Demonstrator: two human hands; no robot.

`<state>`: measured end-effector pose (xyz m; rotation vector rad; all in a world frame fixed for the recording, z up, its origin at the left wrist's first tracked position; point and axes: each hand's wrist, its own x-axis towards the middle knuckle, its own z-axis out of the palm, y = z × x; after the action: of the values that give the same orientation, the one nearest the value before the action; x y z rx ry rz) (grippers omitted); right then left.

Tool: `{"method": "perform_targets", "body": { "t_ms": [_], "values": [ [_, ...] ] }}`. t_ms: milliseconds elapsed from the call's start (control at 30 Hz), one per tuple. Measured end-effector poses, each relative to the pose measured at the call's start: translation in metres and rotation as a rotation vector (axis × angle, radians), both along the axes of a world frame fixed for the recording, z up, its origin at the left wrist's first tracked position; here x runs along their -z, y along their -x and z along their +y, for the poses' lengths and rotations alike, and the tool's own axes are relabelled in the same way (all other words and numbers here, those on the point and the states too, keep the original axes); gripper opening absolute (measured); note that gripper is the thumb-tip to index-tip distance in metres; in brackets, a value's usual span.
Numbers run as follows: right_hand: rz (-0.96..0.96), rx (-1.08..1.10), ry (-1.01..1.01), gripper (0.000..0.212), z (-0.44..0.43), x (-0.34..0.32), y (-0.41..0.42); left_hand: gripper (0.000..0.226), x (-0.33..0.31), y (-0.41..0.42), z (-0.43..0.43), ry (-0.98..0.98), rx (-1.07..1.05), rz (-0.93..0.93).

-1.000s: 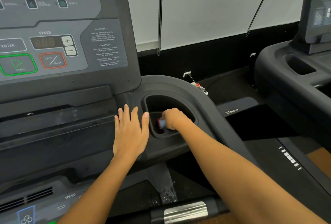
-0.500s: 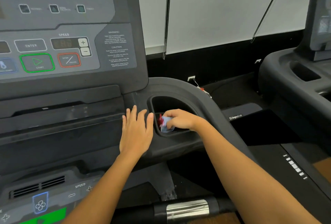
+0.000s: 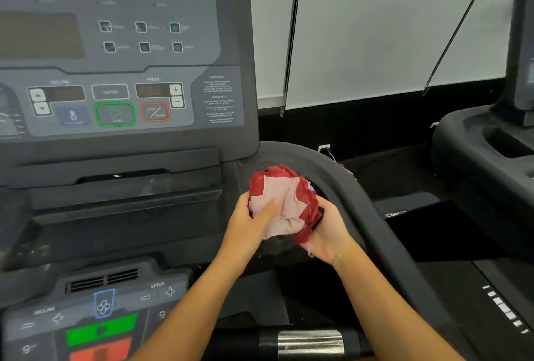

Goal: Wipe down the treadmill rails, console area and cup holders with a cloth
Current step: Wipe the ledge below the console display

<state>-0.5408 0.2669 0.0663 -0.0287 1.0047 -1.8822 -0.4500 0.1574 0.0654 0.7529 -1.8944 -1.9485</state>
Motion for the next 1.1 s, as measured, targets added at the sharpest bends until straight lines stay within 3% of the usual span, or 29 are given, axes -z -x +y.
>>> {"method": "perform_targets", "body": {
  "t_ms": [100, 200, 300, 400, 500, 600, 667, 933, 1100],
  "values": [
    [0.124, -0.047, -0.052, 0.038, -0.003, 0.003, -0.009, 0.038, -0.003, -0.012, -0.005, 0.109, -0.111, -0.002],
    [0.471, -0.139, -0.213, 0.030, -0.011, 0.000, -0.017, 0.051, -0.008, -0.028, -0.026, 0.201, -0.199, -0.013],
    [0.798, -0.173, -0.432, 0.036, -0.024, 0.001, -0.024, 0.061, -0.012, -0.041, -0.054, 0.351, -0.277, -0.070],
    [1.124, -0.098, -0.609, 0.034, -0.036, 0.009, -0.026, 0.078, -0.003, -0.044, -0.069, 0.682, -0.357, -0.341],
    [1.298, -0.010, -0.659, 0.030, -0.047, 0.021, -0.025, 0.070, 0.013, -0.041, -0.061, 0.999, -0.174, -0.522],
    [1.399, 0.015, -0.718, 0.029, -0.054, 0.034, -0.023, 0.054, 0.023, -0.029, -0.059, 0.963, 0.179, -0.624],
    [1.471, 0.032, -0.764, 0.030, -0.056, 0.040, -0.022, 0.054, 0.023, -0.021, -0.066, 0.896, 0.297, -0.725],
    [1.726, 0.022, -0.880, 0.034, -0.063, 0.056, -0.016, 0.055, 0.022, -0.021, -0.074, 0.971, 0.340, -0.772],
    [1.759, 0.068, -0.902, 0.032, -0.067, 0.062, -0.017, 0.056, 0.021, -0.034, -0.067, 1.005, 0.392, -0.747]
  ]
}}
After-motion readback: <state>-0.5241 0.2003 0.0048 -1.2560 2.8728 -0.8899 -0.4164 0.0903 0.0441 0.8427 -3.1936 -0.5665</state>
